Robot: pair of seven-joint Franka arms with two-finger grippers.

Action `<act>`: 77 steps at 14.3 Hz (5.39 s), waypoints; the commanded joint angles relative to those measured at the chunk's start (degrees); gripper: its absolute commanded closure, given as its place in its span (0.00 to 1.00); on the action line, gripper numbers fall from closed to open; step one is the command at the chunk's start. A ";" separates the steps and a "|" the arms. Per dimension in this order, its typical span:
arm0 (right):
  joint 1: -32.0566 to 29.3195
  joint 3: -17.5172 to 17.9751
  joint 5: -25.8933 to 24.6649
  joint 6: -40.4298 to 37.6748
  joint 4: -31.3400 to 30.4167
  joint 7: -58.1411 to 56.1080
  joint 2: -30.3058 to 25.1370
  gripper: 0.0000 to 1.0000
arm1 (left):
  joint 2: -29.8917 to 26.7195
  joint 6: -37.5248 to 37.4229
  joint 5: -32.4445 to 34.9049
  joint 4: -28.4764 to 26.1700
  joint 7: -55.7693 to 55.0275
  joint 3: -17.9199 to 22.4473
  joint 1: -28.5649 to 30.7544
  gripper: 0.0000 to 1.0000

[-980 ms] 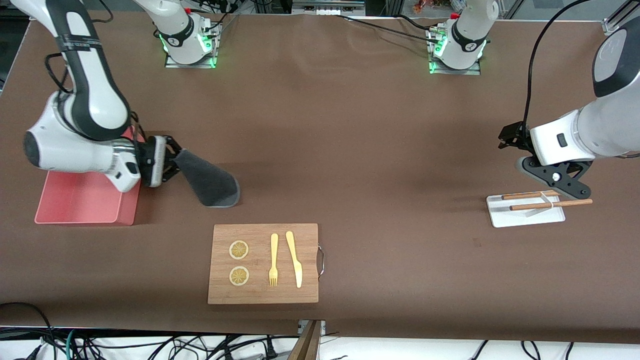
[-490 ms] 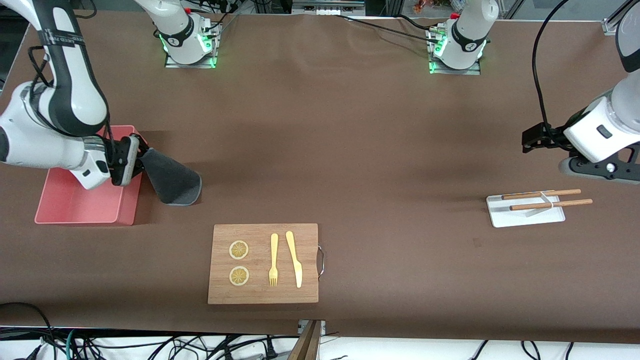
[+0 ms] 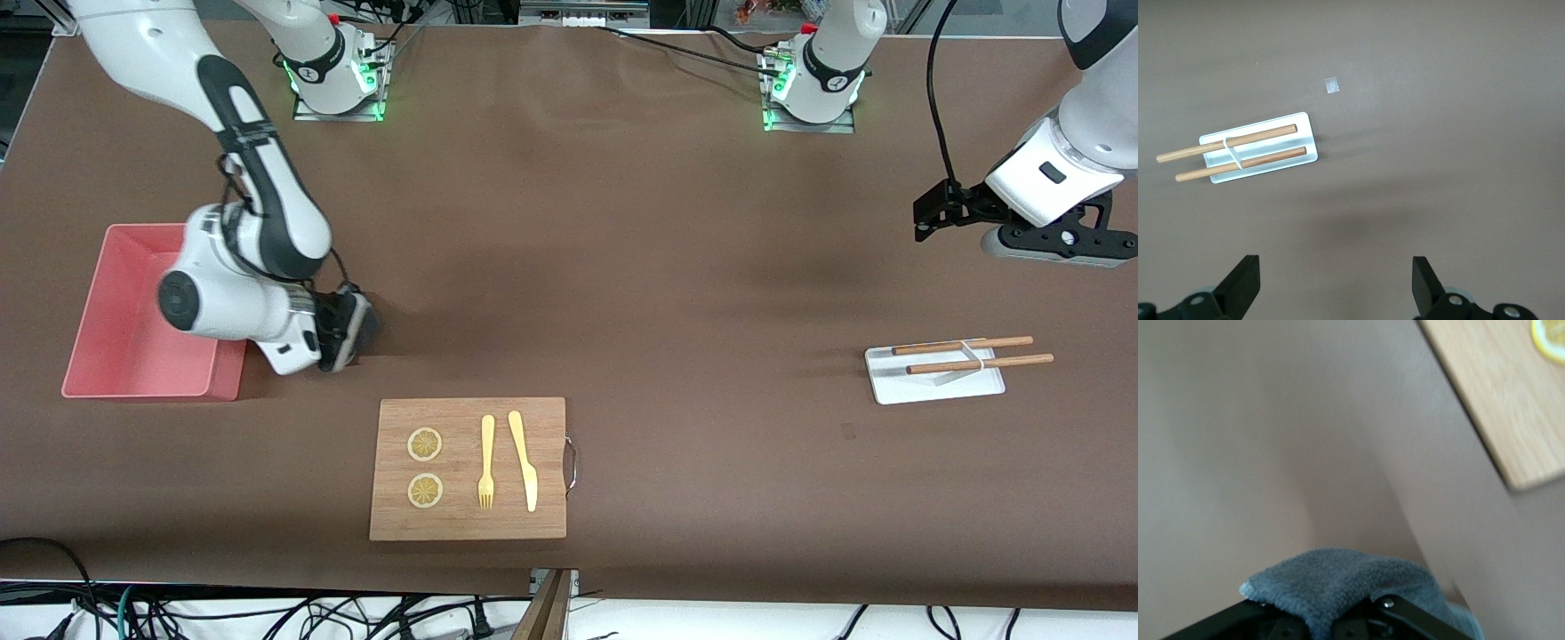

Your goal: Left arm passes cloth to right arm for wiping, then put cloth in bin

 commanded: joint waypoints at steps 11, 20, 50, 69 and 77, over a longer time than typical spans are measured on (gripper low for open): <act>23.17 -0.85 0.60 11.24 22.47 48.15 17.22 1.00 | 0.75 3.21 -0.82 -0.84 -0.53 0.69 -0.37 0.00; 12.90 -0.85 -0.10 11.06 15.53 31.75 15.99 1.00 | 0.66 1.98 -0.73 -0.93 -0.17 0.77 -0.19 0.00; 20.35 0.99 -2.13 14.85 16.48 58.49 15.28 1.00 | 0.66 1.36 -1.17 -0.93 0.27 0.95 -0.19 0.00; -6.26 1.52 -11.00 -28.82 14.56 37.54 -18.27 1.00 | 0.58 0.92 -1.26 -0.84 0.27 0.86 -0.19 0.00; -19.36 1.26 -23.99 -32.37 9.64 29.51 -23.39 1.00 | 0.58 0.84 -1.26 -0.93 0.27 0.86 -0.10 0.00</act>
